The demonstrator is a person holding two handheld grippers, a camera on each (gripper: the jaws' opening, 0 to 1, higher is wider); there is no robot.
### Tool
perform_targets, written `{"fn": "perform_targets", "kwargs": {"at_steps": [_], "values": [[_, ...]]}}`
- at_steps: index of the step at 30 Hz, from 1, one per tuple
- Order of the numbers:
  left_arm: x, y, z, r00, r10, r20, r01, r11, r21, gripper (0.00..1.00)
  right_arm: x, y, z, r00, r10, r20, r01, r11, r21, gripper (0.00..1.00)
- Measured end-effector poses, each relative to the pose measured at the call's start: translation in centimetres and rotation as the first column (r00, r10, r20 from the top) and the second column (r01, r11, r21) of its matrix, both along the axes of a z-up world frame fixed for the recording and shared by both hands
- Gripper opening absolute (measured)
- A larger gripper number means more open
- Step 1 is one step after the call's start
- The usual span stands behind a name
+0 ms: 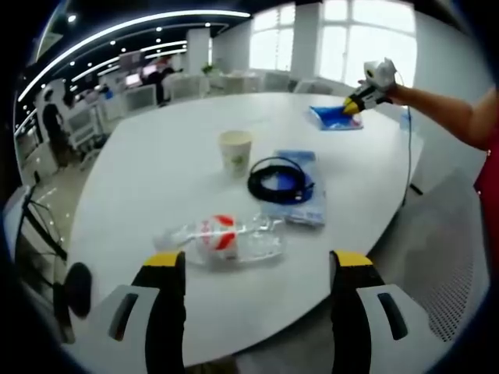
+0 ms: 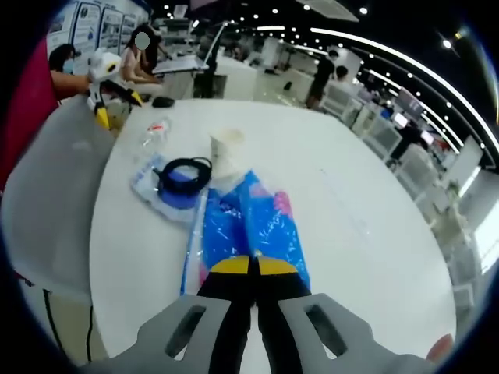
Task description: Arrange the tabletop items into an orderly group along one side of the table until the central work area is clear of visible clutter.
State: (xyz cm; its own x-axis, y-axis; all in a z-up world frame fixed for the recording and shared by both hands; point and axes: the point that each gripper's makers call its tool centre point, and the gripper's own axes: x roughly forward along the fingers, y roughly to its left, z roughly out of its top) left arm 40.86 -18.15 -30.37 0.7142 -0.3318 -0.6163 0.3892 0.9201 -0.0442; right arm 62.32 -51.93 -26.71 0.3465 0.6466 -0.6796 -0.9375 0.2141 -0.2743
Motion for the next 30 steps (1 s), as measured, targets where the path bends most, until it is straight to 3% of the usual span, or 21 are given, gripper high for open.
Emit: {"fn": "perform_targets", "kwargs": {"at_steps": [5,19,30], "values": [[-0.1,0.1,-0.4,1.0,-0.004,-0.022,0.005,1.0,0.018,0.72,0.7,-1.3,-1.0,0.999,0.04,0.025,-0.039,0.999,-0.037,0.01],[-0.2,0.8,-1.1,0.998,0.027,-0.053,-0.025,0.999,0.04,0.71,2.4,-3.3,-4.5,0.987,0.147,-0.067,-0.153,0.985,-0.084,0.01],[-0.7,1.1,-2.1,0.994,0.027,-0.106,-0.017,0.996,0.091,0.7,4.2,-4.5,-6.7,0.972,0.22,-0.082,-0.228,0.968,-0.103,0.01]]}}
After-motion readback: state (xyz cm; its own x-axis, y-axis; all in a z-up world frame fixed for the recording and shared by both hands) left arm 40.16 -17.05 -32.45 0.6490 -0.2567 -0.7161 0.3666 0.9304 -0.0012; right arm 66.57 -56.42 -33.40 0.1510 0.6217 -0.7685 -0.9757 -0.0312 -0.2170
